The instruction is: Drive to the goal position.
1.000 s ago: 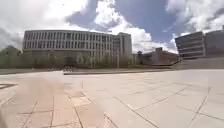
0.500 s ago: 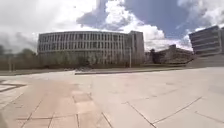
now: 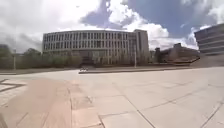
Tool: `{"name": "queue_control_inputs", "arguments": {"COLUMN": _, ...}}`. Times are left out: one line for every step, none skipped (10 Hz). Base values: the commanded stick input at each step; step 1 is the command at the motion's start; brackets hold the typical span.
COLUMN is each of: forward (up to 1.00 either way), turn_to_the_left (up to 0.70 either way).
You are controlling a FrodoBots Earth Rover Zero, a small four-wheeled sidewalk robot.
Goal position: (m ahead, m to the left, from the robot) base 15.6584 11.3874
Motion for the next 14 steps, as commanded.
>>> {"name": "queue_control_inputs", "arguments": {"forward": 0.70, "turn_to_the_left": 0.02}}
{"name": "queue_control_inputs", "arguments": {"forward": 0.70, "turn_to_the_left": 0.02}}
{"name": "queue_control_inputs", "arguments": {"forward": 0.70, "turn_to_the_left": 0.02}}
{"name": "queue_control_inputs", "arguments": {"forward": 0.70, "turn_to_the_left": 0.02}}
{"name": "queue_control_inputs", "arguments": {"forward": 0.70, "turn_to_the_left": 0.02}}
{"name": "queue_control_inputs", "arguments": {"forward": 0.70, "turn_to_the_left": 0.02}}
{"name": "queue_control_inputs", "arguments": {"forward": 0.70, "turn_to_the_left": 0.02}}
{"name": "queue_control_inputs", "arguments": {"forward": 0.70, "turn_to_the_left": 0.02}}
{"name": "queue_control_inputs", "arguments": {"forward": 0.70, "turn_to_the_left": 0.02}}
{"name": "queue_control_inputs", "arguments": {"forward": 0.70, "turn_to_the_left": 0.02}}
{"name": "queue_control_inputs", "arguments": {"forward": 0.70, "turn_to_the_left": 0.02}}
{"name": "queue_control_inputs", "arguments": {"forward": 0.70, "turn_to_the_left": 0.02}}
{"name": "queue_control_inputs", "arguments": {"forward": 0.70, "turn_to_the_left": 0.02}}
{"name": "queue_control_inputs", "arguments": {"forward": 0.70, "turn_to_the_left": 0.02}}
